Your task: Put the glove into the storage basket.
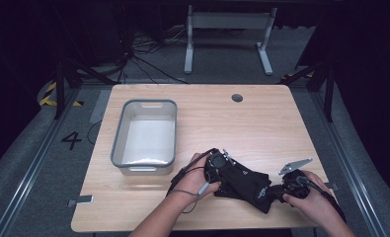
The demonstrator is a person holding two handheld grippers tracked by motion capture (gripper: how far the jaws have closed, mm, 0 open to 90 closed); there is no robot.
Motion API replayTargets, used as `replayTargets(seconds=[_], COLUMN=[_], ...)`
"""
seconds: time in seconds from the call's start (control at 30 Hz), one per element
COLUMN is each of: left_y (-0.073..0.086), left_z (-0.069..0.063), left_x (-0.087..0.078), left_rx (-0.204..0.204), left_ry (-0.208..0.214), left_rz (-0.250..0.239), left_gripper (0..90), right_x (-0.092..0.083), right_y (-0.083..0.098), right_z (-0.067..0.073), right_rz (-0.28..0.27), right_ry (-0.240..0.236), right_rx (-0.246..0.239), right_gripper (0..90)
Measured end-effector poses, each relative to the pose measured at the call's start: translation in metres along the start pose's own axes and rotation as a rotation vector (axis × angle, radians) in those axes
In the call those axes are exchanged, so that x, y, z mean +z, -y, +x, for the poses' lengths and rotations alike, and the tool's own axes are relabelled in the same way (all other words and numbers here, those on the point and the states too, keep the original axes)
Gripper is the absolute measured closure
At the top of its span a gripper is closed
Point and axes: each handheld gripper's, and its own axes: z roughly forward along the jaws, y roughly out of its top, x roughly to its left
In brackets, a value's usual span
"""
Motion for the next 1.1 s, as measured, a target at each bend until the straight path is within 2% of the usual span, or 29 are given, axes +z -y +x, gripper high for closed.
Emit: replayTargets(seconds=[0.07,0.1,0.13,0.2,0.23,0.27,0.3,0.43,0.6,0.8,0.93,1.1], left_y=[-0.001,0.0,-0.001,-0.001,-0.001,-0.001,-0.001,-0.001,-0.001,-0.001,0.001,0.008], left_z=[-0.001,-0.002,-0.002,-0.002,-0.003,-0.003,-0.004,-0.005,-0.008,-0.016,-0.02,-0.026], left_x=[-0.001,-0.001,-0.001,-0.001,0.0,0.0,-0.001,-0.003,-0.012,-0.024,-0.033,-0.043], left_rx=[0.0,-0.005,-0.005,-0.001,0.002,0.002,0.008,0.013,0.02,0.037,0.043,0.038], left_ry=[-0.016,-0.024,-0.025,-0.028,-0.033,-0.033,-0.039,-0.045,-0.05,-0.07,-0.081,-0.089], left_rz=[0.005,0.007,0.016,0.023,0.029,0.029,0.028,0.016,-0.004,-0.026,-0.026,-0.032], left_gripper=[74.2,74.2,83.3,85.2,86.7,87.0,87.2,87.8,88.2,88.3,88.4,88.3], right_x=[0.0,0.0,0.0,0.0,0.0,0.0,-0.002,-0.005,-0.013,-0.028,-0.035,-0.035], right_y=[-0.001,-0.001,-0.001,-0.002,-0.002,-0.002,-0.003,-0.003,-0.003,-0.006,-0.013,-0.023], right_z=[0.001,0.001,0.002,0.002,0.004,0.004,0.005,0.006,0.008,0.011,0.014,0.014], right_rz=[0.003,0.004,0.006,0.007,0.009,0.009,0.008,-0.004,-0.026,-0.079,-0.126,-0.144], right_ry=[0.001,0.001,0.012,0.013,0.021,0.021,0.033,0.044,0.05,0.092,0.138,0.155], right_rx=[-0.006,-0.011,-0.014,-0.019,-0.025,-0.025,-0.037,-0.042,-0.045,-0.065,-0.109,-0.143], right_gripper=[66.0,66.8,69.9,71.6,75.9,75.9,81.9,85.7,85.9,85.9,86.1,86.1])
